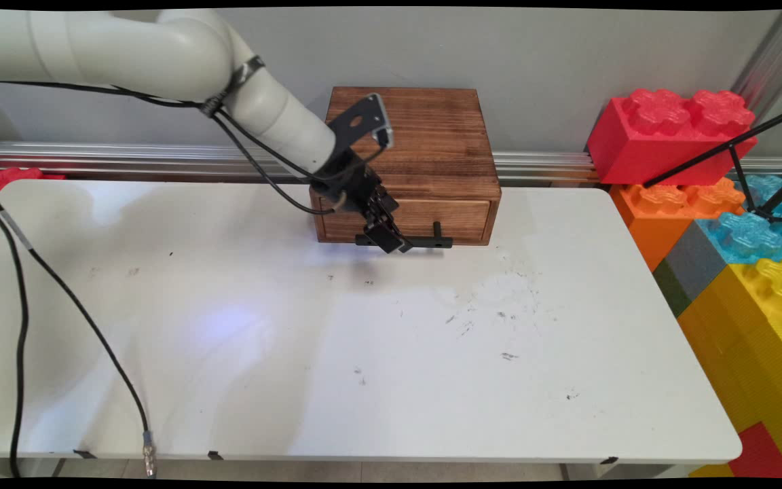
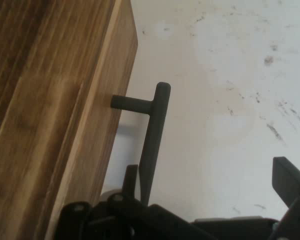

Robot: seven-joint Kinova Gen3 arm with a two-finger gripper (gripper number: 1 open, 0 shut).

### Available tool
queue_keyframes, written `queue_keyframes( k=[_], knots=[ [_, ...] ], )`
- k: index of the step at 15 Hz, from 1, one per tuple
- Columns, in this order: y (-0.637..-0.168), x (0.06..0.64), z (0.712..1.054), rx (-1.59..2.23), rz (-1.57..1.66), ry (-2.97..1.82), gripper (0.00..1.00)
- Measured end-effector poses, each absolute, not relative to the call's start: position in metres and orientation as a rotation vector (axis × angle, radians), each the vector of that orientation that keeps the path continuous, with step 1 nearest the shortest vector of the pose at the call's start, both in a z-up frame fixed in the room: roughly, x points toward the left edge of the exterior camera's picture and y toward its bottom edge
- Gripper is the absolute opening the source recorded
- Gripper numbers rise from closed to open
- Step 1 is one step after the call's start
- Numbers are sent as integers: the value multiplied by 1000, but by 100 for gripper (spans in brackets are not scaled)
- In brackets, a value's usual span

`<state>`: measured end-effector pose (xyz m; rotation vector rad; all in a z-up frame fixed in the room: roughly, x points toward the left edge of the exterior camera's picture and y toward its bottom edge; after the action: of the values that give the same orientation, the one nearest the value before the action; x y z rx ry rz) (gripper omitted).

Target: Open the drawer

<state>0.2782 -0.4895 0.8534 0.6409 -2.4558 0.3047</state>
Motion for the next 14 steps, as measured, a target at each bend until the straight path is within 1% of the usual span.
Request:
queue_keyframes(
  k=[7, 14],
  knots=[
    [-505, 251, 830, 630, 305, -2533, 100],
    [-516, 239, 815, 607, 320, -2577, 100]
  ],
)
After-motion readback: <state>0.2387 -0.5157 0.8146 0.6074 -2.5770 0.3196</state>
